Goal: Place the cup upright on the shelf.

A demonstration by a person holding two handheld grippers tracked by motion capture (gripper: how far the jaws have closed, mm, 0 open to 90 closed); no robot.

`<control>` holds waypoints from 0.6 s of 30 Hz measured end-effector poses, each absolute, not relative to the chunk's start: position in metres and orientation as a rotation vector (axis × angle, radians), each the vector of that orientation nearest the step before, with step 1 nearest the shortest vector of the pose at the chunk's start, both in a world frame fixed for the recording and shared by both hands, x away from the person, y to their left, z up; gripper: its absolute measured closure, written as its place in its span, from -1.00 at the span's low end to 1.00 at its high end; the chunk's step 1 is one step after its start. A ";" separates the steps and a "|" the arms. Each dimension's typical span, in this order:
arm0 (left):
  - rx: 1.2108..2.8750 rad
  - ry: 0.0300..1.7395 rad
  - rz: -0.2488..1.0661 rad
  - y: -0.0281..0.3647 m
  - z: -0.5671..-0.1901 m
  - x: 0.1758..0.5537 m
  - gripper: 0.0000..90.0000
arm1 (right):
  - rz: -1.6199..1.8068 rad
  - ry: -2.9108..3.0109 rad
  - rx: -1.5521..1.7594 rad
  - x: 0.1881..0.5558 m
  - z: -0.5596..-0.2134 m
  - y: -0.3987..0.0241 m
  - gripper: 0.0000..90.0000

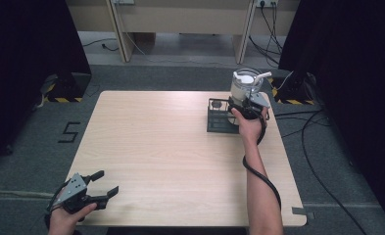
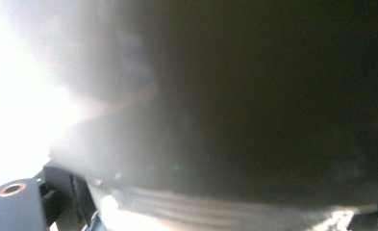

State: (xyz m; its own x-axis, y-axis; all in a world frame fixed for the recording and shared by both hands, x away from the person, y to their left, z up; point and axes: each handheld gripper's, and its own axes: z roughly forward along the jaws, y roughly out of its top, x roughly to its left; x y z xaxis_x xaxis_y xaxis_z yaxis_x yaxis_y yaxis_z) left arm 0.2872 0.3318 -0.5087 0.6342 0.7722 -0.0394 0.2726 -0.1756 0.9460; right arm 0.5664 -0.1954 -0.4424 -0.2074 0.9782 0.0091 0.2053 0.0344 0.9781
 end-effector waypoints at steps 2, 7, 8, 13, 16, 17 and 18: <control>1.740 0.853 0.560 0.332 -0.509 0.287 -0.65 | 1.243 1.523 1.241 0.566 -0.443 -0.195 -0.76; 1.738 0.854 0.557 0.332 -0.509 0.287 -0.65 | 1.251 1.509 1.243 0.565 -0.445 -0.194 -0.76; 1.738 0.853 0.557 0.332 -0.509 0.287 -0.65 | 1.251 1.509 1.243 0.565 -0.445 -0.194 -0.76; 1.740 0.852 0.558 0.332 -0.509 0.287 -0.65 | 1.239 1.497 1.241 0.564 -0.445 -0.193 -0.76; 1.741 0.850 0.556 0.332 -0.509 0.287 -0.65 | 1.238 1.489 1.248 0.562 -0.446 -0.192 -0.76; 1.741 0.850 0.556 0.332 -0.509 0.287 -0.65 | 1.238 1.489 1.248 0.562 -0.446 -0.192 -0.76; 1.741 0.849 0.556 0.332 -0.509 0.287 -0.65 | 1.237 1.488 1.252 0.562 -0.446 -0.192 -0.76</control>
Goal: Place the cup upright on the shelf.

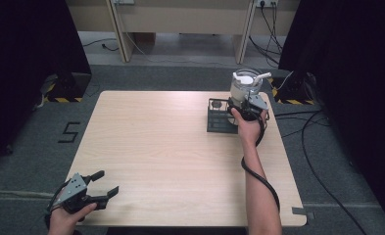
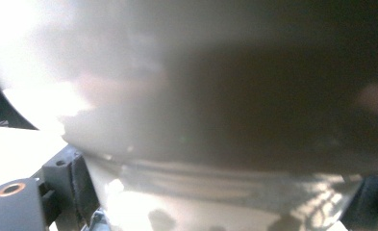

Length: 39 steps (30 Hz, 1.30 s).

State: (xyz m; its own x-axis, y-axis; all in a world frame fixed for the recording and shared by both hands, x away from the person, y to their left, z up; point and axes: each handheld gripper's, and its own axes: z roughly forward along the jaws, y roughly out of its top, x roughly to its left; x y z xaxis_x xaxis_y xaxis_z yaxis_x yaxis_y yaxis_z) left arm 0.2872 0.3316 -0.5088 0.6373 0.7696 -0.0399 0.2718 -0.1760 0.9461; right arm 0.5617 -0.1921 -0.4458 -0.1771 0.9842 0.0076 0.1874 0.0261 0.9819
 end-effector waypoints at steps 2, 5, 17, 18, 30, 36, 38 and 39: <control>1.741 0.850 0.555 0.332 -0.509 0.287 -0.65 | 1.231 1.481 1.255 0.561 -0.446 -0.191 -0.76; 1.741 0.849 0.553 0.331 -0.509 0.287 -0.65 | 1.227 1.471 1.265 0.560 -0.446 -0.190 -0.76; 1.742 0.848 0.552 0.331 -0.509 0.287 -0.65 | 1.209 1.470 1.277 0.554 -0.445 -0.190 -0.76; 1.742 0.848 0.552 0.331 -0.509 0.287 -0.65 | 1.208 1.471 1.279 0.553 -0.445 -0.189 -0.76; 1.744 0.847 0.552 0.331 -0.509 0.287 -0.65 | 1.203 1.461 1.284 0.549 -0.445 -0.189 -0.76; 1.744 0.847 0.552 0.331 -0.509 0.287 -0.65 | 1.204 1.454 1.280 0.548 -0.446 -0.189 -0.76; 1.744 0.847 0.551 0.331 -0.509 0.287 -0.65 | 1.207 1.450 1.283 0.547 -0.446 -0.189 -0.76; 1.744 0.847 0.552 0.331 -0.509 0.287 -0.65 | 1.209 1.445 1.280 0.546 -0.447 -0.189 -0.76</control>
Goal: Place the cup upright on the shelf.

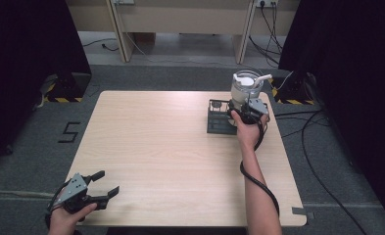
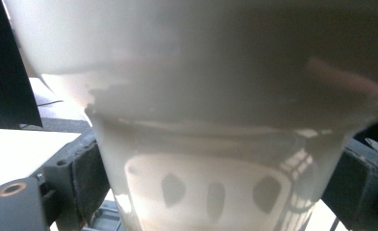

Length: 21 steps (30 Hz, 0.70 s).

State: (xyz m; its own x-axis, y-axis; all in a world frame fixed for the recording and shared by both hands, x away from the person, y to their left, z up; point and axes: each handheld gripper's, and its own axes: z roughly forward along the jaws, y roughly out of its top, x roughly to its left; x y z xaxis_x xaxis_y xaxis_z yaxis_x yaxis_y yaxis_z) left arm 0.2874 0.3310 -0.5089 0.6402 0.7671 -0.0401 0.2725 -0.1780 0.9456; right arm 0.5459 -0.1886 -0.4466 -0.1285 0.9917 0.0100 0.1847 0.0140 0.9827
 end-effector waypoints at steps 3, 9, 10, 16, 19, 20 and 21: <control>1.744 0.846 0.553 0.331 -0.509 0.287 -0.65 | 1.207 1.440 1.283 0.545 -0.447 -0.188 -0.76; 1.745 0.846 0.553 0.331 -0.509 0.287 -0.65 | 1.211 1.436 1.283 0.542 -0.447 -0.188 -0.76; 1.745 0.846 0.553 0.331 -0.509 0.287 -0.65 | 1.212 1.434 1.284 0.541 -0.447 -0.188 -0.76; 1.746 0.845 0.554 0.331 -0.509 0.287 -0.65 | 1.218 1.426 1.287 0.539 -0.448 -0.188 -0.77; 1.746 0.845 0.553 0.331 -0.509 0.287 -0.65 | 1.218 1.425 1.287 0.538 -0.447 -0.188 -0.77; 1.746 0.845 0.553 0.331 -0.509 0.287 -0.65 | 1.218 1.426 1.286 0.538 -0.447 -0.188 -0.77; 1.746 0.845 0.553 0.331 -0.509 0.287 -0.65 | 1.218 1.426 1.286 0.538 -0.447 -0.188 -0.77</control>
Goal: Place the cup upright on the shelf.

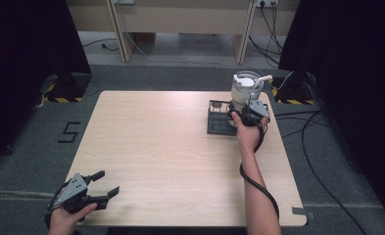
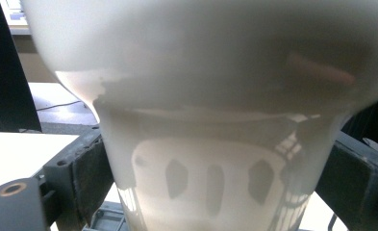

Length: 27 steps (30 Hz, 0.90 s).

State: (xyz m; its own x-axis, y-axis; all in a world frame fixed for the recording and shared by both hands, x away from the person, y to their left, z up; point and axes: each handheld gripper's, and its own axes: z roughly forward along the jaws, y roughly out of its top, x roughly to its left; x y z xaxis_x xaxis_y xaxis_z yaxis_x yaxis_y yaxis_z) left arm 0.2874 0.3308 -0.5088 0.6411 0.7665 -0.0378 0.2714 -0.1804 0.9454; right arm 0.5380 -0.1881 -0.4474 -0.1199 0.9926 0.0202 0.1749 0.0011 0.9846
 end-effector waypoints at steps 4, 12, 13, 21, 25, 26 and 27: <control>1.746 0.845 0.553 0.331 -0.509 0.287 -0.65 | 1.222 1.420 1.285 0.537 -0.448 -0.188 -0.77; 1.747 0.844 0.553 0.331 -0.509 0.287 -0.65 | 1.228 1.417 1.283 0.534 -0.448 -0.189 -0.78; 1.747 0.843 0.553 0.331 -0.509 0.287 -0.65 | 1.231 1.416 1.287 0.533 -0.448 -0.189 -0.78; 1.747 0.843 0.554 0.331 -0.509 0.287 -0.65 | 1.232 1.414 1.288 0.530 -0.447 -0.189 -0.78; 1.747 0.842 0.554 0.331 -0.509 0.287 -0.65 | 1.229 1.419 1.279 0.526 -0.447 -0.190 -0.76; 1.747 0.842 0.554 0.331 -0.509 0.287 -0.65 | 1.230 1.419 1.283 0.525 -0.447 -0.190 -0.76; 1.747 0.842 0.554 0.331 -0.509 0.287 -0.65 | 1.230 1.419 1.283 0.525 -0.447 -0.190 -0.76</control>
